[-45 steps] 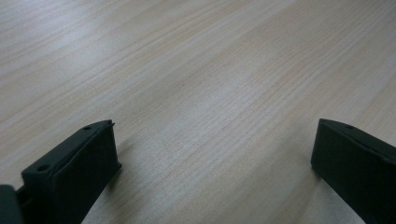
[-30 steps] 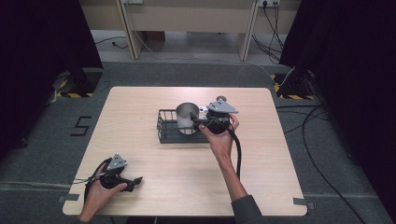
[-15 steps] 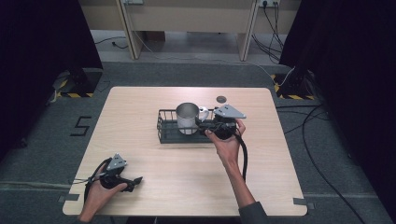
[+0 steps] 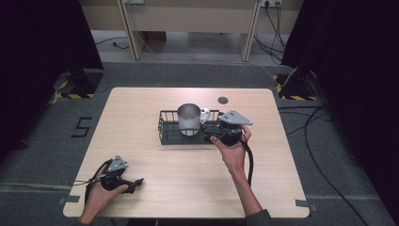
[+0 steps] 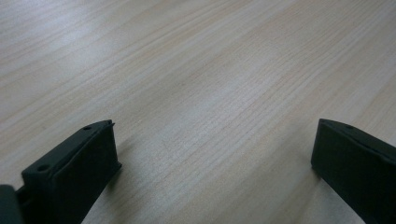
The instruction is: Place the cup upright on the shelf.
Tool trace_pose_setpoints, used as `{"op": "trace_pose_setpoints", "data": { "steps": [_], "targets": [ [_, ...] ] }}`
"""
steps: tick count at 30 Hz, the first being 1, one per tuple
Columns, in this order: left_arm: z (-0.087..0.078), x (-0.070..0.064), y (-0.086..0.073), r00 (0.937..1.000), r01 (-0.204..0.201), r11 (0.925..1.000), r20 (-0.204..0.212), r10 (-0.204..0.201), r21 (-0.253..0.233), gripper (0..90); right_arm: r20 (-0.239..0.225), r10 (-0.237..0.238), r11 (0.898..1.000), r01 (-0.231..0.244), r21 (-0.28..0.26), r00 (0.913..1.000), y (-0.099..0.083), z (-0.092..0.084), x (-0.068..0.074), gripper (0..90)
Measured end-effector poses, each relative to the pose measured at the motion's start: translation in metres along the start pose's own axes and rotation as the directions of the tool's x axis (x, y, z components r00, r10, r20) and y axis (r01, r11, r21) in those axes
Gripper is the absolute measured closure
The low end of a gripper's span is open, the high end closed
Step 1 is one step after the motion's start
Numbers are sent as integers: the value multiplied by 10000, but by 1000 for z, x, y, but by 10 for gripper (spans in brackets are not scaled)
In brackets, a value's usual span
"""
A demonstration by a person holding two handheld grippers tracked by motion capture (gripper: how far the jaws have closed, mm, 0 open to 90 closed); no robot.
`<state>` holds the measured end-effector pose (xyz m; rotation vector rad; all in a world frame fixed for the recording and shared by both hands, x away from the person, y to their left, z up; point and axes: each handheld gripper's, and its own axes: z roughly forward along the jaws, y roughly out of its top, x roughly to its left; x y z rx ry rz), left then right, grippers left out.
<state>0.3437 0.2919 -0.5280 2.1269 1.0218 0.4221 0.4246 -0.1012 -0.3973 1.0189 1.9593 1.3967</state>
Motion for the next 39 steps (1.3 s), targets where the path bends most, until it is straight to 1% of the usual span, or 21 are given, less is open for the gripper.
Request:
{"op": "trace_pose_setpoints", "data": {
  "steps": [6, 17, 27, 33, 39],
  "targets": [
    [0, 0, 0, 10000, -1, 10000, 0, 1, 2, 0, -55, 30, 10000, -30, 63, 10000, -8, -5, -1, 155],
    [0, 0, 0, 10000, 0, 10000, 0, 0, 1, 0, -43, 268, 9996, -268, 85, 9996, -23, -15, -6, 155],
    [0, 0, 0, 10000, -1, 10000, 3, 1, 19, 0, -81, 342, 9993, -341, 134, 9994, -35, -23, -6, 155],
    [0, 0, 0, 10000, -1, 10000, 3, 1, 17, 0, -194, 332, 9992, -328, 207, 9993, -44, -27, -4, 155],
    [0, 0, 0, 10000, -2, 10000, 3, 2, 18, 0, -339, 531, 9985, -526, 177, 9980, -53, -34, -3, 155]
  ]
}}
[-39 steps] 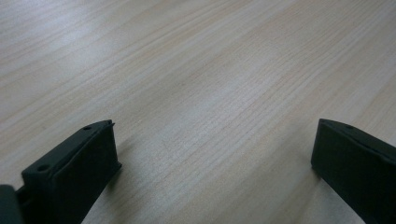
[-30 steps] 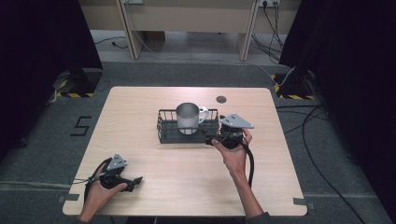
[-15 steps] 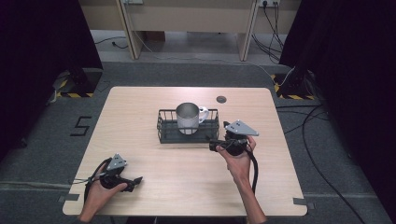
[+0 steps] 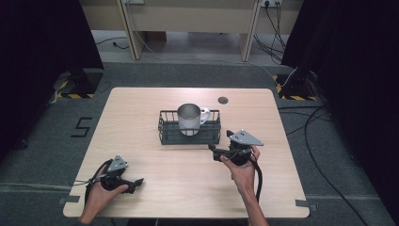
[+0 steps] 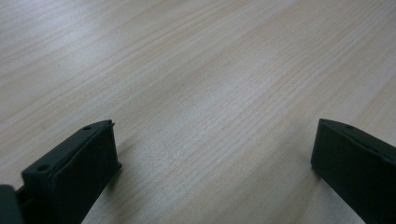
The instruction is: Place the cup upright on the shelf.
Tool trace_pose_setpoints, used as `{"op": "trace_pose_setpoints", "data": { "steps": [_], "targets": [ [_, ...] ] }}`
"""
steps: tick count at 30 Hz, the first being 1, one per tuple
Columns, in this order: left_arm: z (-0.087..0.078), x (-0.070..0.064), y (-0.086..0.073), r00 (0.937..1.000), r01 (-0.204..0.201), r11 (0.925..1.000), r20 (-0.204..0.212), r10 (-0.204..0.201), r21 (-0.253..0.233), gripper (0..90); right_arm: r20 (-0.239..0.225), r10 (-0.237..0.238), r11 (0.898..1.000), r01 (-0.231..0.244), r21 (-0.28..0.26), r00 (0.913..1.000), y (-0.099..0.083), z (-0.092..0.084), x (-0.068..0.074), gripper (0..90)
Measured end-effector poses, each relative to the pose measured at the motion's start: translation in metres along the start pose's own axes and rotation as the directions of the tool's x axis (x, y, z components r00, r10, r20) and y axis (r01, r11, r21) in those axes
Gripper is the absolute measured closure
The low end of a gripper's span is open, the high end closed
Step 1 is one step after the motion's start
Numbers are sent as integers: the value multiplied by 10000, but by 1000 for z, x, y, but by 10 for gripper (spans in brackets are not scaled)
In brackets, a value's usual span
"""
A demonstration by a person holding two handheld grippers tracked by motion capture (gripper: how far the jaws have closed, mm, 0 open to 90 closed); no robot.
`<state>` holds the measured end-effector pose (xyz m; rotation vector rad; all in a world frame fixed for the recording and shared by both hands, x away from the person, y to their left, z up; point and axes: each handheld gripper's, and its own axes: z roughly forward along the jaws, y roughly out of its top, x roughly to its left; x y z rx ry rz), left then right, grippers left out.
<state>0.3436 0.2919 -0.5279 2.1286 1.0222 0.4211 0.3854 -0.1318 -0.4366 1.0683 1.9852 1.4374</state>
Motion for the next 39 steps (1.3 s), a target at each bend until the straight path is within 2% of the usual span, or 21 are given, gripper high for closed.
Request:
{"op": "trace_pose_setpoints", "data": {
  "steps": [19, 22, 27, 35, 39],
  "targets": [
    [0, 0, 0, 10000, -2, 10000, -1, 2, 1, 0, -41, 133, 9999, -133, 83, 9999, -25, -15, 3, 155],
    [0, 0, 0, 10000, 1, 10000, 2, -1, -3, 0, 0, 22, 10000, -22, 81, 10000, -25, -18, 3, 154],
    [0, 0, 0, 10000, -1, 10000, 0, 1, 0, 0, -191, 47, 9999, -45, 96, 9998, -26, -22, 5, 153],
    [0, 0, 0, 10000, 0, 10000, 1, 0, -3, 0, -402, 97, 9996, -86, 267, 9991, -38, -27, 2, 152],
    [0, 0, 0, 10000, 2, 10000, -1, -2, -3, 0, -348, 138, 9993, -126, 349, 9993, -44, -32, -1, 153]
  ]
}}
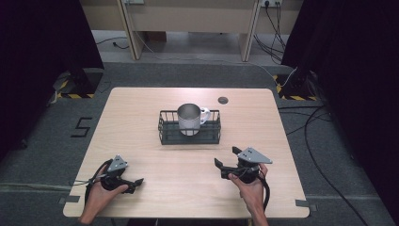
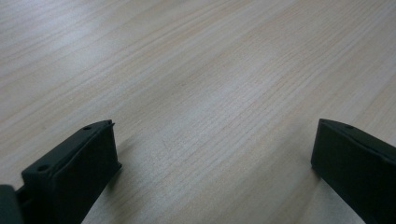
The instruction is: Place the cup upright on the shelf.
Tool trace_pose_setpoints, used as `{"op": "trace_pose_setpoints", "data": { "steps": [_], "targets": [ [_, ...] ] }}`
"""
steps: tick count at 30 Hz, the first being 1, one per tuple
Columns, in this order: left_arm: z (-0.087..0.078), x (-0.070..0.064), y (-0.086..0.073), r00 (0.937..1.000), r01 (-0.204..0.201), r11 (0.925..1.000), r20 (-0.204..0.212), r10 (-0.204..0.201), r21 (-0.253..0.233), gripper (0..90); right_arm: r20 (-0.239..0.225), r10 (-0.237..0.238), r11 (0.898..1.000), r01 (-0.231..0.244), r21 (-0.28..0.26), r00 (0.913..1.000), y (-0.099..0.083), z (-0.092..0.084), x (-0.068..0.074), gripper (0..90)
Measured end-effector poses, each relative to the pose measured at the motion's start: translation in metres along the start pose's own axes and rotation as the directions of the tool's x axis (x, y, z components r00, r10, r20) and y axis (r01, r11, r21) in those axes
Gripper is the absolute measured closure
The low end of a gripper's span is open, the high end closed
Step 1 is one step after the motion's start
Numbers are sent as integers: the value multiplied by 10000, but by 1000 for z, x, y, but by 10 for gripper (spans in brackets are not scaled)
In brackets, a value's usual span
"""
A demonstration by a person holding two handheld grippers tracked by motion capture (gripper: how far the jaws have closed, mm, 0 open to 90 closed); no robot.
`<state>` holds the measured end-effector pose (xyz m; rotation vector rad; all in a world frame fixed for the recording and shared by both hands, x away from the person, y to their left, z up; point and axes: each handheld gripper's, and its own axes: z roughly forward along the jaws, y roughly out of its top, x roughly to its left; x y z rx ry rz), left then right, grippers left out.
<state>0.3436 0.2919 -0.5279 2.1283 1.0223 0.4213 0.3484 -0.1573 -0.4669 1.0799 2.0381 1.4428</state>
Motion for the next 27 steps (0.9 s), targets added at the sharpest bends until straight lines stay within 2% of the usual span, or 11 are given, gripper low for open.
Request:
{"op": "trace_pose_setpoints", "data": {
  "steps": [10, 27],
  "targets": [
    [0, 0, 0, 10000, -2, 10000, 1, 2, 2, 0, 79, -107, 9996, 105, 255, 9999, -12, -8, -1, 154],
    [0, 0, 0, 10000, -1, 10000, 2, 1, 1, 0, -154, -332, 9958, 344, 849, 9993, -31, -13, 6, 155]
  ]
}}
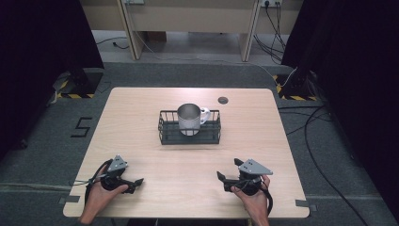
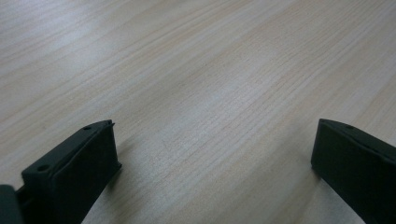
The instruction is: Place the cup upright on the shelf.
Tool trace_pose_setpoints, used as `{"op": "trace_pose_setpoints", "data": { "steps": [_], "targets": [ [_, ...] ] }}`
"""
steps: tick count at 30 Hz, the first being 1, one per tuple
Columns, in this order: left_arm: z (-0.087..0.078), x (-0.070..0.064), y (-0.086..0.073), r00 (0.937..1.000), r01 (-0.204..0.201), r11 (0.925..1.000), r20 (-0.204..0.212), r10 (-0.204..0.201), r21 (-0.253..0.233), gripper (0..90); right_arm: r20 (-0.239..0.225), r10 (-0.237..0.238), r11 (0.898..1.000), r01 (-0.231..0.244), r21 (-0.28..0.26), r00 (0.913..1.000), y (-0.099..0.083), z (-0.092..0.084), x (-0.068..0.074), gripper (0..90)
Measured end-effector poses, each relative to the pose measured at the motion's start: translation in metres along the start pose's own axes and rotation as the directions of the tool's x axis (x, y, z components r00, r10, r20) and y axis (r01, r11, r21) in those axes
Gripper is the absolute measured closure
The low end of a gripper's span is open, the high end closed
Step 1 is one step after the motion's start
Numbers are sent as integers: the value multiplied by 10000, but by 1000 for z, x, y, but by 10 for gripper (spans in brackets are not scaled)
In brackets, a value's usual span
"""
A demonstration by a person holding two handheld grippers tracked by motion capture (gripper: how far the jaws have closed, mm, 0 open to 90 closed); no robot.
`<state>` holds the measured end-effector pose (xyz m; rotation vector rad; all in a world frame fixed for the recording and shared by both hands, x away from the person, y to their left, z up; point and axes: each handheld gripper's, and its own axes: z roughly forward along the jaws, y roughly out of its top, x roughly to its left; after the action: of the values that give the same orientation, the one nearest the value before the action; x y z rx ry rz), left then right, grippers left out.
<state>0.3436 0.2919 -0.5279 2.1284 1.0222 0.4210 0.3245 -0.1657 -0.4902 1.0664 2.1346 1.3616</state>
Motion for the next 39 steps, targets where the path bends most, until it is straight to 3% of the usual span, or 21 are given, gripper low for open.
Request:
{"op": "trace_pose_setpoints", "data": {
  "steps": [27, 39],
  "targets": [
    [0, 0, 0, 10000, -5, 10000, 1, 5, 1, 0, -127, 45, 9940, -31, 1092, 9999, -30, -8, 7, 153],
    [0, 0, 0, 10000, -16, 10000, 9, 16, 0, 0, 45, -406, 9831, 391, 1789, 9992, -37, -8, 12, 154]
  ]
}}
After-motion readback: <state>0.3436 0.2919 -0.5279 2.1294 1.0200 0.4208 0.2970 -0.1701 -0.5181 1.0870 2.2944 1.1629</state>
